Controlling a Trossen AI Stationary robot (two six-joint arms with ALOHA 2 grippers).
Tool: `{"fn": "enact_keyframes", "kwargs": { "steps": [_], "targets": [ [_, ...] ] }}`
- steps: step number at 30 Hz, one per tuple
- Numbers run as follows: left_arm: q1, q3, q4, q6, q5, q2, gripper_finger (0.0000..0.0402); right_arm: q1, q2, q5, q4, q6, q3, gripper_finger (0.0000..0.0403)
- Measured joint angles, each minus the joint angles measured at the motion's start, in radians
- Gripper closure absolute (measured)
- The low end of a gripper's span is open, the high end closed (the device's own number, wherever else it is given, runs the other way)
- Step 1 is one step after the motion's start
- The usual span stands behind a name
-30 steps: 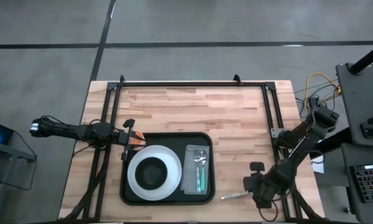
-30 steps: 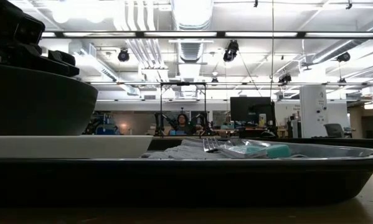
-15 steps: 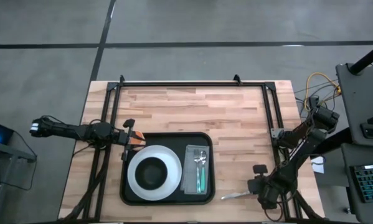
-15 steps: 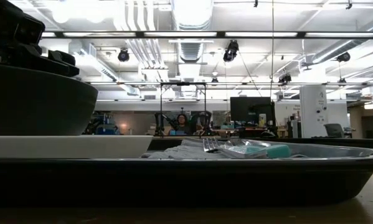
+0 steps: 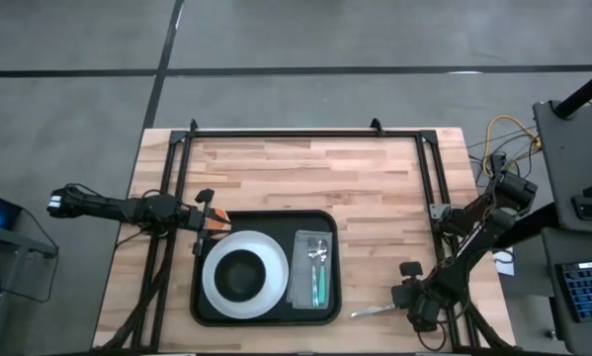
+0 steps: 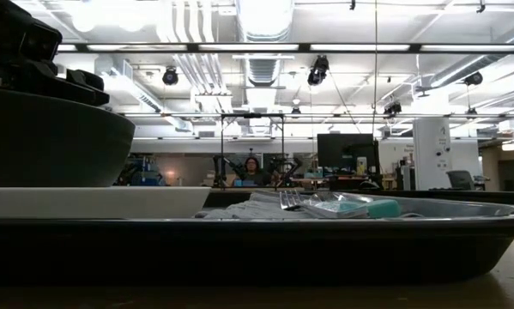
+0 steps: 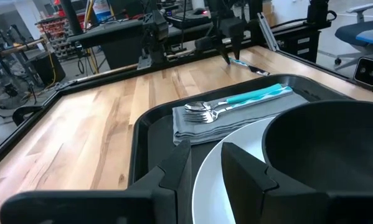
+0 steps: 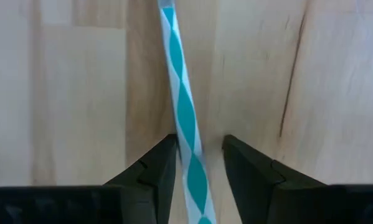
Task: Set up tray
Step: Put the green knife to the left of the green fork on the gray napkin on the black tray
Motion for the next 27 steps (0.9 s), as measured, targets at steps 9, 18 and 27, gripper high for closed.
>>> {"fn": "enact_keyframes", "kwargs": {
  "steps": [9,18,27],
  "targets": [
    [0.0,0.0,0.0,0.0,0.0,0.0,0.033,0.0,0.054,-0.02,0.02,-0.004,0.0,0.0295],
    [0.0,0.0,0.0,0.0,0.0,0.0,0.0331,-0.001,0.029,-0.046,0.039,-0.011,-0.003,0.0359],
    [0.0,0.0,0.0,0.0,0.0,0.0,0.033,-0.009,0.029,-0.051,0.037,0.052,-0.004,0.038]
  ]
}}
